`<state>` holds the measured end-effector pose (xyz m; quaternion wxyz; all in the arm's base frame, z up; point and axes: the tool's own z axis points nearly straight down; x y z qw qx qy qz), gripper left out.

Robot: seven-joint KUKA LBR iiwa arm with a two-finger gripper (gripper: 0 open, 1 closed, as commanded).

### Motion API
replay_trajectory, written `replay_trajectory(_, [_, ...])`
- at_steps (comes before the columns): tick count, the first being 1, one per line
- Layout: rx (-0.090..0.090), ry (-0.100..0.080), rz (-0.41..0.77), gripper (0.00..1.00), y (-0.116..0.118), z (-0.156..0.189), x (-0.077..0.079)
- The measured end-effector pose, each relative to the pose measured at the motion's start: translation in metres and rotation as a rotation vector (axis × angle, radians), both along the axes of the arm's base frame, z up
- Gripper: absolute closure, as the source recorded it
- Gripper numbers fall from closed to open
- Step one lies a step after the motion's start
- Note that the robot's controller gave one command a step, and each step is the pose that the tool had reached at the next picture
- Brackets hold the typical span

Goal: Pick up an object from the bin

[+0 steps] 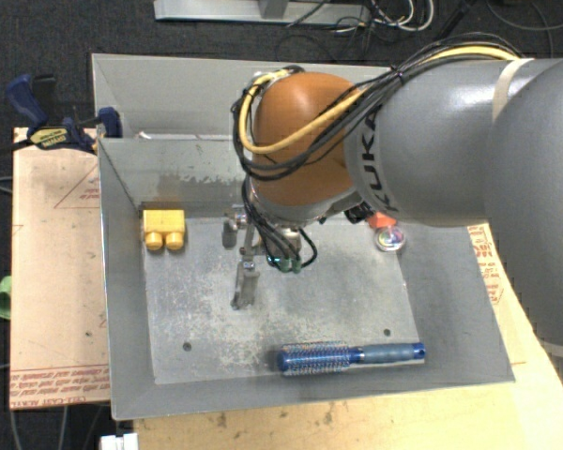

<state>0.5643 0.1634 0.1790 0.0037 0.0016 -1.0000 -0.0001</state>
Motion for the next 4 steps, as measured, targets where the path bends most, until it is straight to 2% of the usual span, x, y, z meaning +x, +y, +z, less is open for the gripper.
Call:
replay_trajectory(1, [-0.005, -0.005, -0.497, 0.0, -0.084, -0.013, -0.058])
replay_trajectory(2, [-0.001, -0.004, -0.346, 0.0, -0.107, -0.09, -0.075])
replay_trajectory(3, [0.001, -0.012, -0.054, 0.0, -0.096, -0.02, -0.077])
replay_trajectory(4, [0.003, -0.029, 0.201, 0.0, -0.109, -0.107, -0.078])
